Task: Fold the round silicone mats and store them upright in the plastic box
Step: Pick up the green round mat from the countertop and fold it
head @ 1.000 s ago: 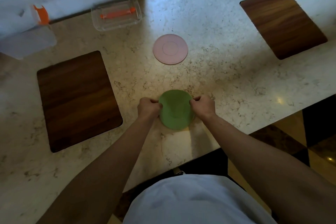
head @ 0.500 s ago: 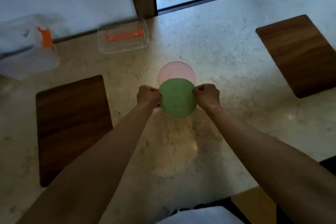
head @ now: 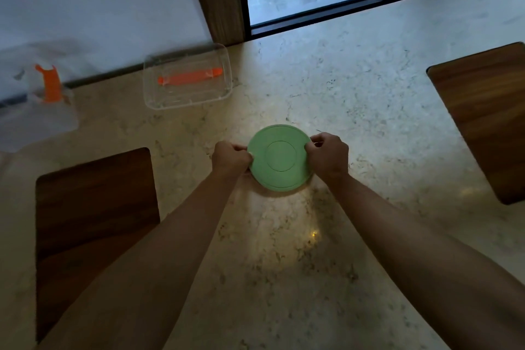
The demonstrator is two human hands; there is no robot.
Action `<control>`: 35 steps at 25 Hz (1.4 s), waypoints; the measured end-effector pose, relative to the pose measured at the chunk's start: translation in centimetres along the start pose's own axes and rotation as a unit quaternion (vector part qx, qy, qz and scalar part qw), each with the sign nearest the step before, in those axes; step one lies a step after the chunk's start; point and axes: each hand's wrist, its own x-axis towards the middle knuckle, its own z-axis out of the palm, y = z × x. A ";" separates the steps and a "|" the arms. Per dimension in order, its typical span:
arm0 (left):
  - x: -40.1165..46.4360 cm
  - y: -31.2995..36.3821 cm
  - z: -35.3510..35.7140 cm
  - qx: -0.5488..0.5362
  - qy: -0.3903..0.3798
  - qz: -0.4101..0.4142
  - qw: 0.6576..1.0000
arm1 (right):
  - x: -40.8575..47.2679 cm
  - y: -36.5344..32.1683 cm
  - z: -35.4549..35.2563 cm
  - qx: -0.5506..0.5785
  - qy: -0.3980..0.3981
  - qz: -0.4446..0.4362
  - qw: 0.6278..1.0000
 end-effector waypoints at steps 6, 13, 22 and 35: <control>-0.1 -0.3 0.3 0.079 0.026 0.040 0.996 | -0.4 0.0 0.2 -0.026 0.007 -0.019 0.999; -1.2 0.3 0.8 0.189 0.072 0.087 0.975 | -0.7 -0.1 0.2 -0.076 0.013 -0.032 0.996; -0.9 0.8 1.2 0.198 0.076 0.051 0.976 | -0.3 -1.0 -0.4 -0.066 -0.005 0.040 0.997; -2.6 0.5 -0.3 0.037 0.044 0.006 0.998 | -2.0 -1.6 -2.0 -0.041 -0.081 0.047 0.995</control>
